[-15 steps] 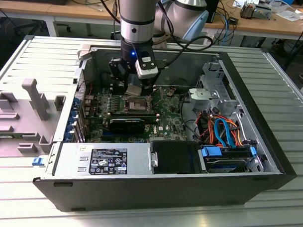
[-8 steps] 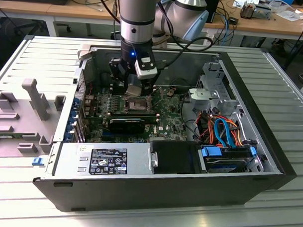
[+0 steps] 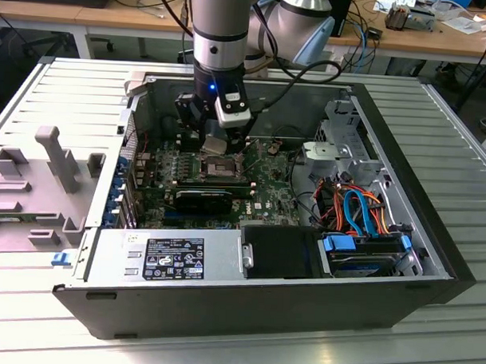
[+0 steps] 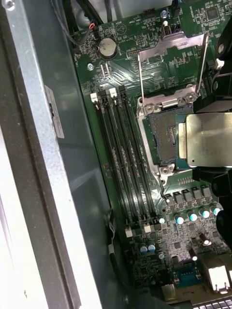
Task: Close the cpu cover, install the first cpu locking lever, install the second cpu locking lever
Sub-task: 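Close the cpu cover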
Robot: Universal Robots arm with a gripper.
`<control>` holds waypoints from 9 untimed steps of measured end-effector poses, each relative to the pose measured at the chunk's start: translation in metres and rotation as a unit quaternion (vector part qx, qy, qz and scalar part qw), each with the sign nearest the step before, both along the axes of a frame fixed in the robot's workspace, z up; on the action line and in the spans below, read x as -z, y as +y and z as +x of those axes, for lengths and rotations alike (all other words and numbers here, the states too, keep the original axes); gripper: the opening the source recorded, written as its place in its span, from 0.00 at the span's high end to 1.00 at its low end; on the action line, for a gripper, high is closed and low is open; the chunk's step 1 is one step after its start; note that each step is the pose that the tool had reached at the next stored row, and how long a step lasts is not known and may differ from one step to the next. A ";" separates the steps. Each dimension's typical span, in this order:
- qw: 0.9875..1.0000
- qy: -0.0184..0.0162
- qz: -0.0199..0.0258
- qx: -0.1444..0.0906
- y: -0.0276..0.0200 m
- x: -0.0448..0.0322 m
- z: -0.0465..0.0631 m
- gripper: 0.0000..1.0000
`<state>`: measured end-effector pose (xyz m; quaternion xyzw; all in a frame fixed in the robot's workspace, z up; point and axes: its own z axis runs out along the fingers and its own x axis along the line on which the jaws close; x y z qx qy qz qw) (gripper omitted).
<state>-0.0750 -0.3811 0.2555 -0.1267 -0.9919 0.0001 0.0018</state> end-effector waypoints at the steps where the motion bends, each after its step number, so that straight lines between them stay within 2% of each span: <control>1: 1.000 0.000 0.000 0.001 0.0000 0.0001 0.000 0.45; 9: 1.000 0.000 0.000 0.014 0.0000 0.0013 0.000 0.45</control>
